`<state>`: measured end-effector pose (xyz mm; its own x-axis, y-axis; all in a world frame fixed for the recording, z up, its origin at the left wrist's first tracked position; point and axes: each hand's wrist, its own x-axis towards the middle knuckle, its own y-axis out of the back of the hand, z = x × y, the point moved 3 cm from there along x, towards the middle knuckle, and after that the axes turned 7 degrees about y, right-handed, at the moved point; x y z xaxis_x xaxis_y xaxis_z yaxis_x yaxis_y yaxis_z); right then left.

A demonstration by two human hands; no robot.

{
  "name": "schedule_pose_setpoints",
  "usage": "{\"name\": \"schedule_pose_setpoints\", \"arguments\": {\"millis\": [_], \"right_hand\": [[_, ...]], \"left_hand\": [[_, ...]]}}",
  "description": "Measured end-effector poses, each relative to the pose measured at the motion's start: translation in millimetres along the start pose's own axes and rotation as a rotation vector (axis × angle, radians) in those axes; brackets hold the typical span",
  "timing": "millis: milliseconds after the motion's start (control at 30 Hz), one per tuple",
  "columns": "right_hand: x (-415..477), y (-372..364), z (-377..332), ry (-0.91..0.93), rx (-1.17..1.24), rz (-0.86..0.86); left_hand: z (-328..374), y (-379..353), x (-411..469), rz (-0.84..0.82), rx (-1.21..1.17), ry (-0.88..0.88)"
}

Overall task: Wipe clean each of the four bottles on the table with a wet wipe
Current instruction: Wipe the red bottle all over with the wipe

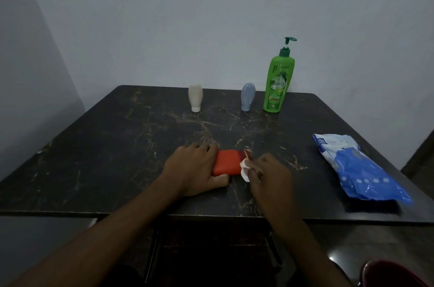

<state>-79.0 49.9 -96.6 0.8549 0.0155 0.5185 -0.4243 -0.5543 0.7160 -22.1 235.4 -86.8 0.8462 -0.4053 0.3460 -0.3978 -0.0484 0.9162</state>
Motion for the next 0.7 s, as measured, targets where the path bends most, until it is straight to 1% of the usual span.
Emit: {"name": "schedule_pose_setpoints", "arguments": {"millis": [67, 100, 133, 200, 267, 367, 433, 467, 500, 600, 633, 700], "right_hand": [[18, 4, -6, 0.035, -0.020, 0.006], [30, 3, -9, 0.046, -0.032, -0.026], [44, 2, -10, 0.041, -0.075, -0.099], [69, -4, -11, -0.024, -0.171, -0.259], [86, -10, -9, -0.092, -0.192, -0.323], [84, -13, -7, -0.061, -0.224, -0.313], [67, -14, -7, 0.069, -0.309, -0.299], [54, -12, -8, 0.146, -0.319, -0.252], [38, -9, -8, 0.170, -0.276, -0.174], [2, -1, -8, 0.082, -0.056, 0.035], [-2, -2, -7, 0.059, -0.024, 0.044], [2, -1, -10, 0.070, -0.038, 0.022]], "left_hand": [[0, 0, 0, 0.002, -0.008, 0.004], [1, 0, -1, 0.006, -0.010, 0.005], [1, 1, -1, 0.012, -0.011, 0.004], [1, 1, -1, 0.026, -0.014, 0.001], [1, 1, -2, 0.043, -0.015, 0.003], [1, 1, -2, 0.061, -0.016, 0.019], [0, 0, -2, 0.060, -0.012, 0.027], [0, 0, -2, 0.059, -0.008, 0.027], [1, 0, -1, 0.059, -0.005, 0.023], [1, 1, -2, 0.062, -0.012, 0.017], [1, 1, -2, 0.069, -0.019, 0.014], [0, 1, -3, 0.079, -0.039, 0.011]]}}
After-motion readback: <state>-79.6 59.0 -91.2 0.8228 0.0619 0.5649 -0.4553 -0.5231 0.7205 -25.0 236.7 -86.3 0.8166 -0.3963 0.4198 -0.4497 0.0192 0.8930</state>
